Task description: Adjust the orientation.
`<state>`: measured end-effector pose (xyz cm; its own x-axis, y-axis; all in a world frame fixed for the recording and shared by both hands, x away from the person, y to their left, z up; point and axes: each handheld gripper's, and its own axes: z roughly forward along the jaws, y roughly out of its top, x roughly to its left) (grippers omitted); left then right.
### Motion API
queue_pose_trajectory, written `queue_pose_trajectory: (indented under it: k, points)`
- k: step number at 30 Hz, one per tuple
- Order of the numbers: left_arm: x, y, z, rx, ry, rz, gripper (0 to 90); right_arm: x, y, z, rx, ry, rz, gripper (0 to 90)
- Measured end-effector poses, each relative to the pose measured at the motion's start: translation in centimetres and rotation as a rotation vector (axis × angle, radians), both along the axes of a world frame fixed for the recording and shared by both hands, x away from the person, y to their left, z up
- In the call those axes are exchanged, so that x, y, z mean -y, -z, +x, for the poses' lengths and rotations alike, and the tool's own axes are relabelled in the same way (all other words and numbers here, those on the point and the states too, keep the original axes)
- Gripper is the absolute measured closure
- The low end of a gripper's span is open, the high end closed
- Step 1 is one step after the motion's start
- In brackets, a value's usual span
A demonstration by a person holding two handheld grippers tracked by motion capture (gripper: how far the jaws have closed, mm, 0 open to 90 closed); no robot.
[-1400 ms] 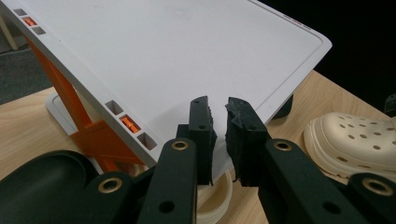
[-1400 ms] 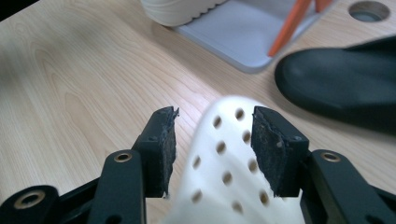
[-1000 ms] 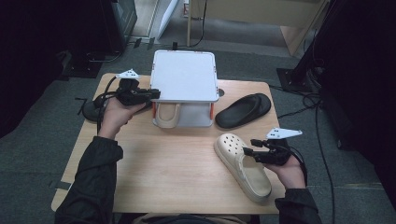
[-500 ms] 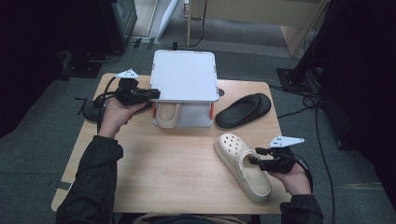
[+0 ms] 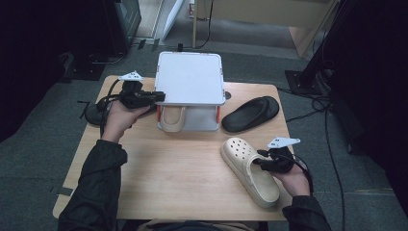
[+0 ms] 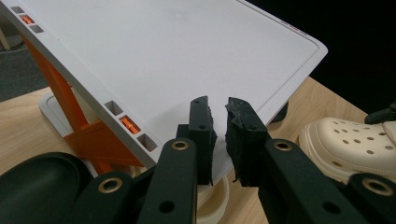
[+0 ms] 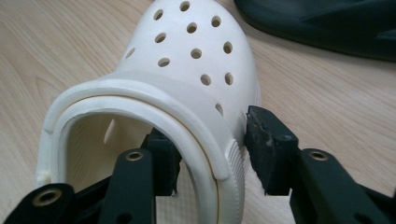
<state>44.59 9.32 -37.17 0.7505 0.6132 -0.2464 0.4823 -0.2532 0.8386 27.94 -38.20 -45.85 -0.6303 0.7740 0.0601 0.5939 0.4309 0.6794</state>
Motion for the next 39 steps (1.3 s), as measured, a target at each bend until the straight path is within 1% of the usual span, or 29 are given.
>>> queue_pose_trajectory:
  k: [1,2,3,5,8,9,10,11,12,13,14,17,19,22,23,24,25,26,28,29,30,32,33,34,35,37,38,39]
  points:
    - [0.0,0.0,0.0,0.0,0.0,-0.001,80.5,-0.3,-0.3,-0.3,0.023,-0.01,-0.037,63.2]
    - [0.0,0.0,0.0,0.0,0.0,0.0,80.6,-0.4,-0.5,-0.4,0.036,-0.007,-0.056,66.0]
    - [0.0,0.0,0.0,0.001,0.0,0.002,80.5,-0.5,-0.7,-0.5,0.052,-0.004,-0.068,68.3]
    - [0.0,0.0,0.0,0.001,0.0,0.003,80.6,-0.6,-0.8,-0.6,0.06,0.003,-0.068,69.8]
    - [0.0,0.0,0.0,0.001,0.0,0.003,80.5,-0.5,-1.0,-0.5,0.038,0.023,-0.022,72.8]
    - [0.0,0.0,0.0,0.0,0.0,0.002,80.5,-0.5,-1.1,-0.4,0.041,0.024,-0.016,73.8]
    - [0.0,0.0,0.0,0.0,0.0,0.0,80.5,-0.7,-1.3,-0.3,0.028,0.048,0.009,74.6]
    - [0.0,0.0,0.0,0.0,0.0,0.0,80.5,-0.7,-1.3,-0.3,0.028,0.048,0.009,74.6]
    - [0.0,0.0,0.0,0.0,0.0,0.0,80.5,-0.9,-1.5,-0.3,0.027,0.054,0.022,74.8]
    - [0.0,0.0,0.0,0.0,0.0,-0.001,80.6,-1.4,-1.7,-0.2,0.036,0.057,0.028,75.1]
    - [0.0,0.0,0.0,0.0,0.0,-0.001,80.6,-1.4,-1.7,-0.2,0.036,0.057,0.028,75.1]
    - [0.0,0.0,0.0,0.001,-0.001,0.0,80.5,-2.5,-2.0,0.2,0.046,0.057,0.028,75.0]
    - [0.0,0.0,0.0,0.001,-0.001,0.0,80.5,-3.5,-2.1,0.4,0.053,0.04,0.013,75.0]
    - [0.0,0.0,0.0,0.001,-0.001,-0.001,80.5,-5.1,-2.2,1.0,0.045,0.026,0.011,75.0]
    - [0.0,0.0,0.0,0.001,-0.001,-0.001,80.6,-6.2,-2.2,1.4,0.042,0.019,0.011,75.0]
    - [0.0,0.0,0.0,0.001,-0.001,-0.002,80.6,-6.2,-2.2,1.4,0.042,0.019,0.011,75.0]
    - [0.0,0.1,0.0,0.0,-0.001,-0.005,80.6,-7.2,-2.2,1.9,0.045,0.01,0.006,75.0]
    - [0.0,0.1,0.0,0.0,-0.001,-0.005,80.6,-7.2,-2.2,1.9,0.045,0.01,0.006,75.0]
    - [0.0,0.1,0.0,0.0,0.001,-0.004,80.6,-8.2,-2.1,2.3,0.043,0.017,0.006,74.9]
    - [0.0,0.1,0.0,0.0,0.002,-0.004,80.6,-9.2,-1.9,2.6,0.045,0.014,0.008,74.8]
    - [0.0,0.1,0.1,0.0,0.002,-0.005,80.6,-9.2,-1.9,2.6,0.045,0.014,0.008,74.8]
    - [-0.1,0.1,0.1,0.0,0.004,-0.005,80.5,-10.3,-1.5,2.9,0.033,0.008,0.007,74.3]
    - [-0.1,0.1,0.1,0.0,0.004,-0.005,80.6,-10.8,-1.4,2.9,0.045,0.008,0.013,73.7]
    - [-0.1,0.1,0.1,0.0,0.003,-0.004,80.6,-11.2,-1.5,2.9,0.061,0.017,0.008,73.4]
    - [0.0,0.1,0.0,0.0,0.003,-0.004,80.6,-11.6,-1.5,2.9,0.061,0.028,0.015,72.4]
    - [0.0,0.1,0.0,0.001,0.002,-0.003,80.6,-11.9,-1.3,3.0,0.05,0.028,0.025,70.5]
    - [0.0,0.1,0.0,0.001,0.003,-0.003,80.6,-12.1,-1.2,3.0,0.051,0.015,0.027,69.7]
    - [0.0,0.1,0.0,0.002,0.003,-0.003,80.6,-12.3,-1.1,2.8,0.057,0.01,0.018,69.1]
